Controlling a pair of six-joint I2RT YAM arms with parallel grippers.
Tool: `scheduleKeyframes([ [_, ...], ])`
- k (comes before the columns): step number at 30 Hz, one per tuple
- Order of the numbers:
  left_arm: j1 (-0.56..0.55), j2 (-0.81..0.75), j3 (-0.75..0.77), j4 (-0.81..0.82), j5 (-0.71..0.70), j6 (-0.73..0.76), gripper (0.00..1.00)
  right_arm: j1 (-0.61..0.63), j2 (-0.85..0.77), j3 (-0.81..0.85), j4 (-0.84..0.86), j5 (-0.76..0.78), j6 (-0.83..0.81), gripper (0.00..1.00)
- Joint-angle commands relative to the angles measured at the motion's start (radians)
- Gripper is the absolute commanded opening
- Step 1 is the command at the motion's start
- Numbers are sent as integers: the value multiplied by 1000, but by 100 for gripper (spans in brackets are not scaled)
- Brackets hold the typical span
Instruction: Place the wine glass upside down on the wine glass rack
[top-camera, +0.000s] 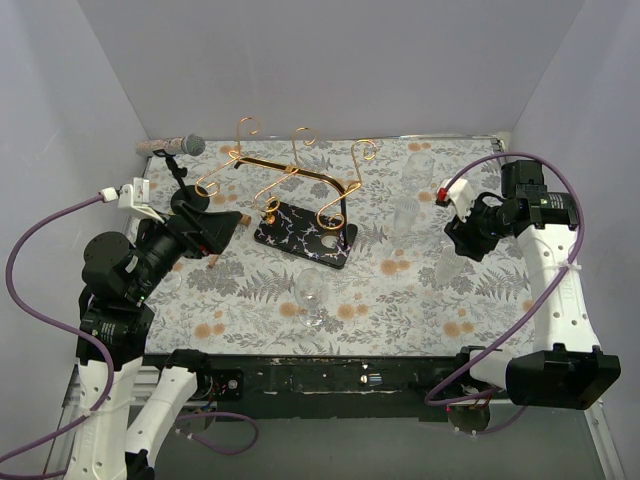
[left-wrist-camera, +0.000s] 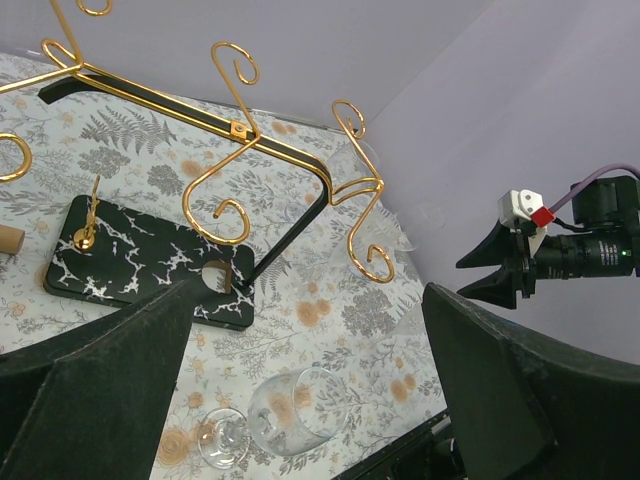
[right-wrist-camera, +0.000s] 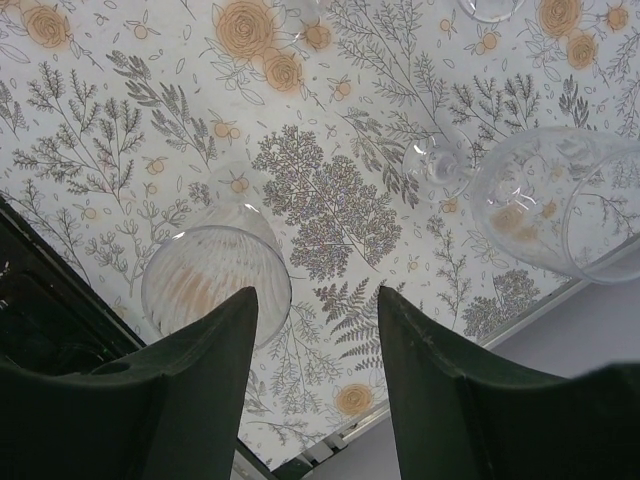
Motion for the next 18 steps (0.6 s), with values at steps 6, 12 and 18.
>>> scheduleKeyframes([
  [6, 4, -12, 24, -12, 21, 15, 98, -3, 34, -27, 12, -50, 0, 45],
  [12, 6, -15, 10, -8, 36, 13, 98, -3, 48, -11, -10, -70, 1, 28],
  [18, 6, -12, 3, 21, 105, -14, 98, -3, 48, 38, -65, -100, -25, 13],
])
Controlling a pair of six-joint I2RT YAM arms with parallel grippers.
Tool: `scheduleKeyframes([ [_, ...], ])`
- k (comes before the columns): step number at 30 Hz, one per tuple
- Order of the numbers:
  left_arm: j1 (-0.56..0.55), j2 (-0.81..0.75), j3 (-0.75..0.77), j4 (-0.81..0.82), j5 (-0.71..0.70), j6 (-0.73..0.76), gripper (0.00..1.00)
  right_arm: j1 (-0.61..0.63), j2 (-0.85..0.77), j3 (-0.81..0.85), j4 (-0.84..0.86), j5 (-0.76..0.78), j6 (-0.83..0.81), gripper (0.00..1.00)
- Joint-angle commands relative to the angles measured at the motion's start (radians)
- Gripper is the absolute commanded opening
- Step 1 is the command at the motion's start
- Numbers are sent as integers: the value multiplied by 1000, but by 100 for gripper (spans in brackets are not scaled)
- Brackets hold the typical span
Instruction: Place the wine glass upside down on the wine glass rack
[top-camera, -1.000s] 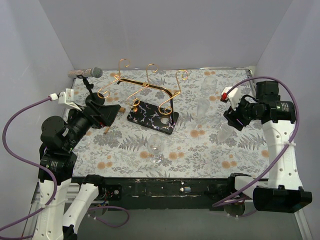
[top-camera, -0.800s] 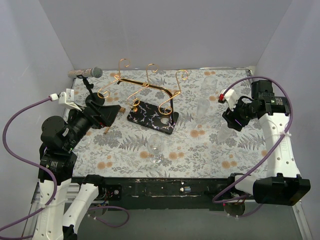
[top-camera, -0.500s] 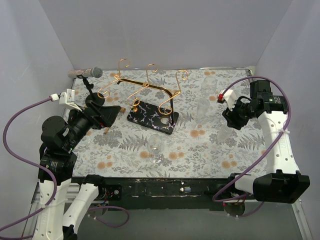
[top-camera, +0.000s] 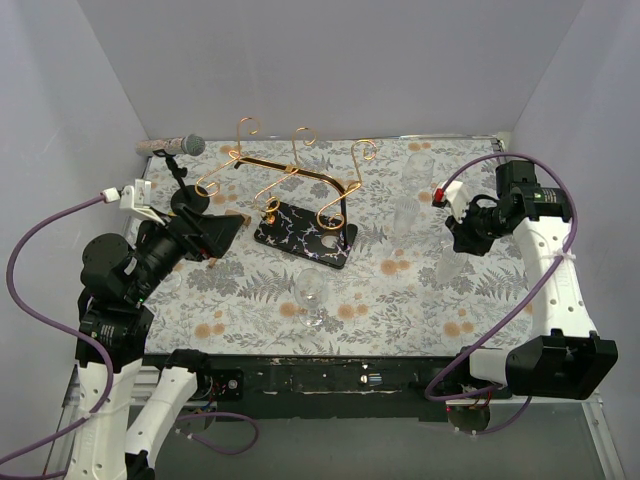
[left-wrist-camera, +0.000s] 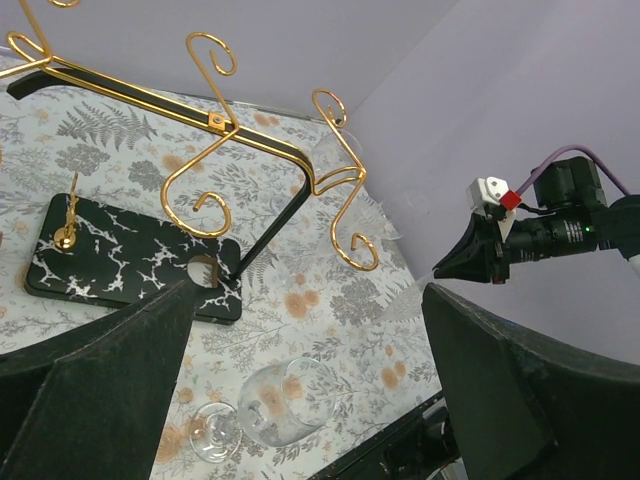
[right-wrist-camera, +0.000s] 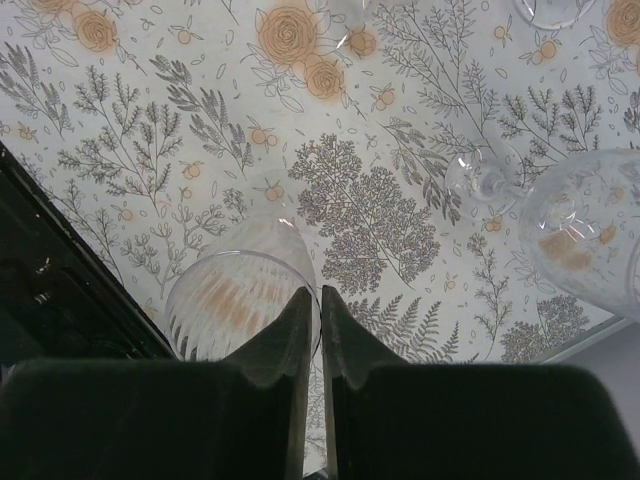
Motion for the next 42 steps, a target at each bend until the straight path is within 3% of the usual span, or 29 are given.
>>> scheduleKeyframes([
  [1, 6, -4, -2, 30, 84, -42, 98, -3, -3, 67, -60, -56, -25, 10],
  [4, 4, -1, -20, 76, 153, -70, 98, -4, -11, 89, -74, -85, -26, 1],
  [12, 3, 51, -19, 151, 290, -119, 98, -1, -58, 176, -79, -148, 12, 1],
  [19, -23, 178, 41, 185, 389, -150, 98, 55, -71, 363, -79, -279, 98, 1],
  [31, -110, 358, 170, 209, 396, -194, 98, 57, -26, 683, -74, -591, 161, 1],
  [36, -255, 459, 231, 190, 270, -182, 98, 57, 17, 797, 117, -692, 337, 1],
  [42, -335, 542, 302, 154, 169, -170, 98, 57, -5, 757, 416, -778, 569, 1],
])
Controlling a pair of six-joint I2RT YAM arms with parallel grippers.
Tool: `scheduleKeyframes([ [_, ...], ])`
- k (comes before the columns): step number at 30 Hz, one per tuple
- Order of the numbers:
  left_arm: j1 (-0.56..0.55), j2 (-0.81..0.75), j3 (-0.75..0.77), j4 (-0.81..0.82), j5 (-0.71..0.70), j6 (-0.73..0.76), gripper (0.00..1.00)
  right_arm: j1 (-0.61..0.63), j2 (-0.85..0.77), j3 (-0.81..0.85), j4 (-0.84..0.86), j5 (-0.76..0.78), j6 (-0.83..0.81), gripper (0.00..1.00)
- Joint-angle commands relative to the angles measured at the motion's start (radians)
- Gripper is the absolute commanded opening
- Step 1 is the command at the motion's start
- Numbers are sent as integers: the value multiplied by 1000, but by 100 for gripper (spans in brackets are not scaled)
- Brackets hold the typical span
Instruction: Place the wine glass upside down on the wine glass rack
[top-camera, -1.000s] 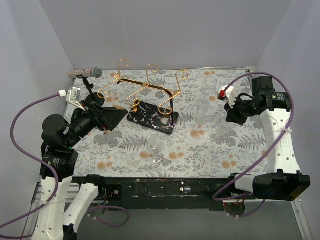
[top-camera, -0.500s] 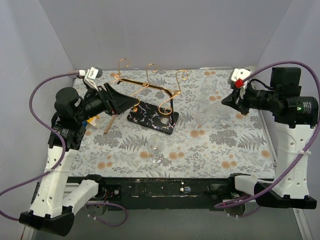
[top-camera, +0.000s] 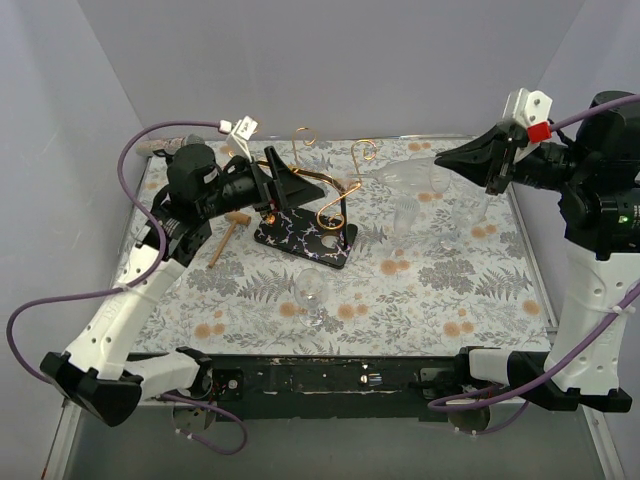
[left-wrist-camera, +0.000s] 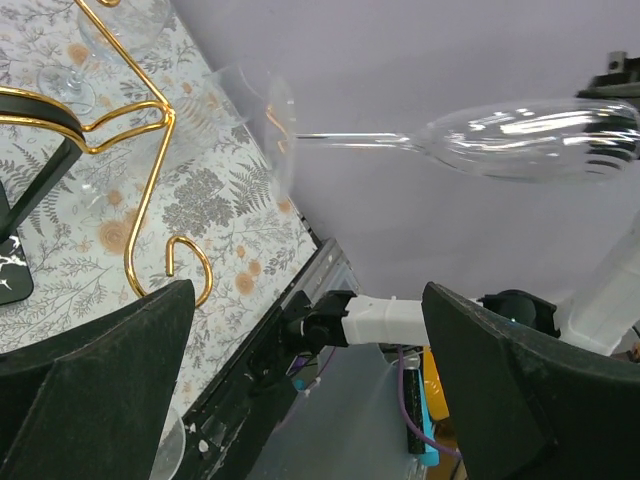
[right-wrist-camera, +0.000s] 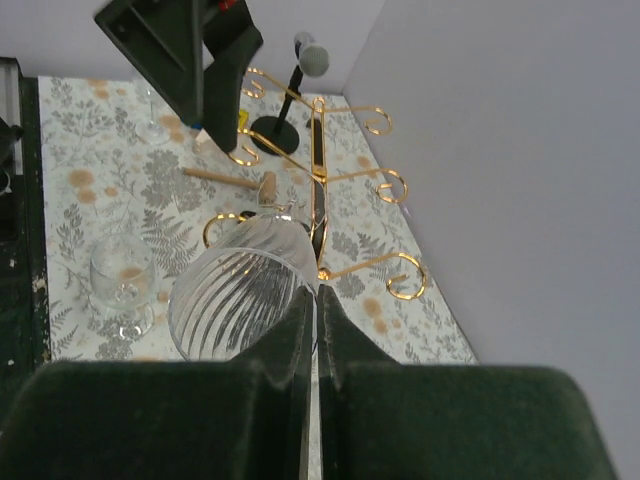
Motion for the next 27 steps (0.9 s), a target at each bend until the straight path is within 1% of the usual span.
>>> scheduleKeyframes([
  [1, -42, 29, 71, -19, -106, 14, 98, 4, -5, -5, 258, -132, 215, 1],
  [2, -48, 40, 80, -20, -117, 16, 96, 2, -1, -17, 278, -152, 233, 1],
  [3, -54, 55, 90, -22, -124, 17, 92, 2, -2, -34, 308, -170, 259, 1],
  [5, -68, 75, 105, -20, -138, 20, 89, 2, -10, -71, 353, -195, 305, 1],
  [8, -91, 100, 130, -22, -163, 32, 80, 4, -10, -89, 385, -215, 335, 1],
  [12, -111, 122, 153, -35, -167, 45, 61, 4, -10, -108, 405, -216, 352, 1],
  [13, -114, 128, 156, -42, -164, 49, 54, 2, -10, -114, 411, -215, 355, 1],
  [14, -117, 134, 160, -48, -161, 51, 43, 4, -10, -120, 415, -215, 356, 1],
  [16, -120, 143, 171, -71, -160, 58, 16, 4, -10, -131, 415, -213, 356, 1],
  [17, -120, 145, 177, -81, -163, 63, 7, 4, -10, -137, 418, -209, 355, 1],
  [18, -120, 145, 177, -89, -167, 68, 0, 2, -12, -143, 415, -207, 352, 1],
  [23, -122, 114, 183, -120, -230, 95, 0, 4, -22, -172, 404, -186, 332, 1],
  [24, -122, 106, 186, -129, -250, 104, 0, 2, -22, -178, 396, -174, 326, 3],
  [25, -122, 97, 192, -146, -270, 117, 0, 4, -24, -185, 387, -163, 312, 14],
  [27, -122, 80, 209, -178, -324, 149, 0, 2, -30, -195, 359, -138, 283, 52],
])
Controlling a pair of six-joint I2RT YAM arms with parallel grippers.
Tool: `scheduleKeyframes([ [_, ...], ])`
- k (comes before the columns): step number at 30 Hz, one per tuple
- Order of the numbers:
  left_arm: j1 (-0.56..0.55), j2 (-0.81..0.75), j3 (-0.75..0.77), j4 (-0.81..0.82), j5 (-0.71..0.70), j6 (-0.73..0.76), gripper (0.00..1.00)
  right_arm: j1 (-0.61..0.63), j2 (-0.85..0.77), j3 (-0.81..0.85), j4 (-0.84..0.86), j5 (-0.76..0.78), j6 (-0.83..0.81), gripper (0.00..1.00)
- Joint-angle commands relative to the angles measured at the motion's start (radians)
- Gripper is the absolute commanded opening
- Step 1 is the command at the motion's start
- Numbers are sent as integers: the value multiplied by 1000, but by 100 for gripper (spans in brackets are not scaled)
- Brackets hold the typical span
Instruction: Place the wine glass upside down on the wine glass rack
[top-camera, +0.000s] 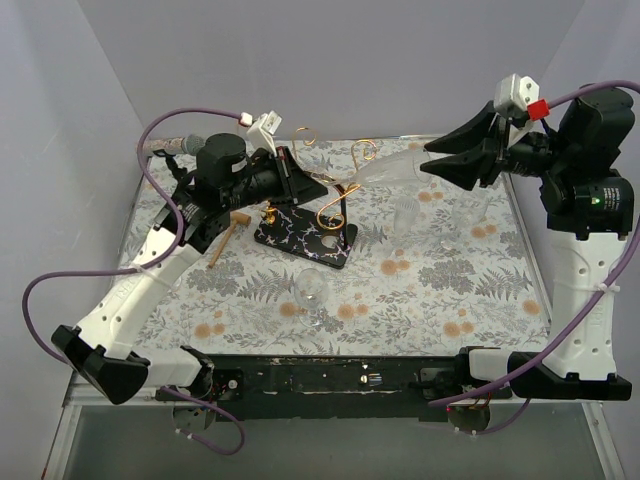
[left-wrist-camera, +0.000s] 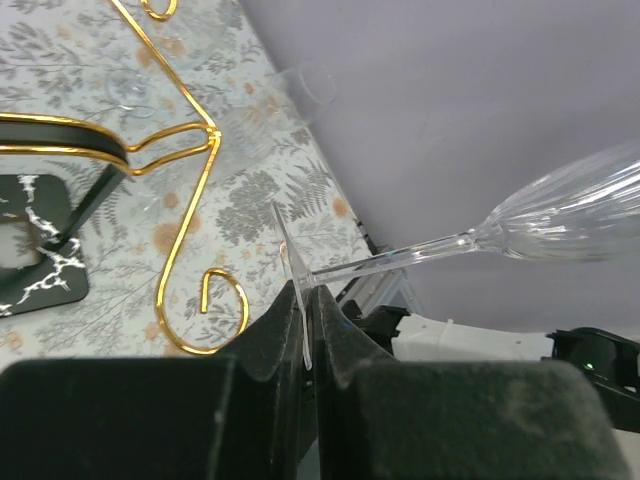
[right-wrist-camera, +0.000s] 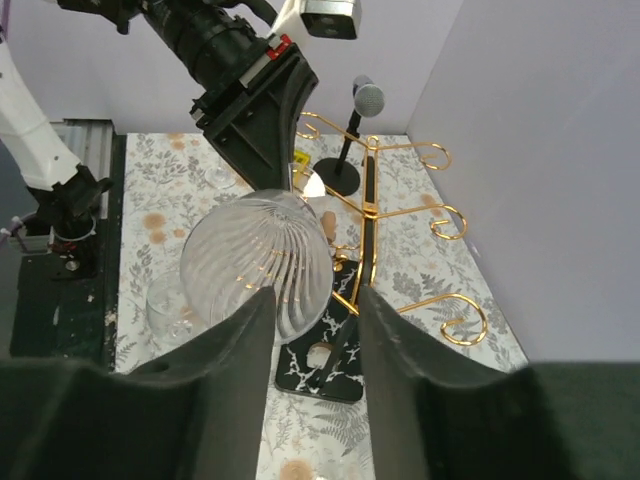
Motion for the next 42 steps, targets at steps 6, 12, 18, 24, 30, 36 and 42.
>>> scheduleKeyframes([
  [6, 7, -134, 139, -188, -333, 183, 0, -3, -60, -24, -116, 165, -172, 86],
  [12, 7, -207, 205, -259, -604, 421, 0, -4, -80, -23, -184, 228, -238, 86],
  [18, 7, -230, 170, -152, -663, 758, 0, -3, -39, 66, -236, 159, -206, 86],
  [24, 2, -216, 140, 15, -499, 1051, 0, -3, -19, 43, -186, 99, -113, 86],
  [30, -51, -237, 4, 228, -209, 1413, 0, -3, -13, -38, -63, 8, 47, 84],
  [36, -287, -158, -39, 387, -228, 1645, 0, -1, -26, -147, 93, -83, 205, 84],
  [42, -522, -20, -41, 480, -410, 1892, 0, 40, -56, -271, 210, -94, 286, 84],
])
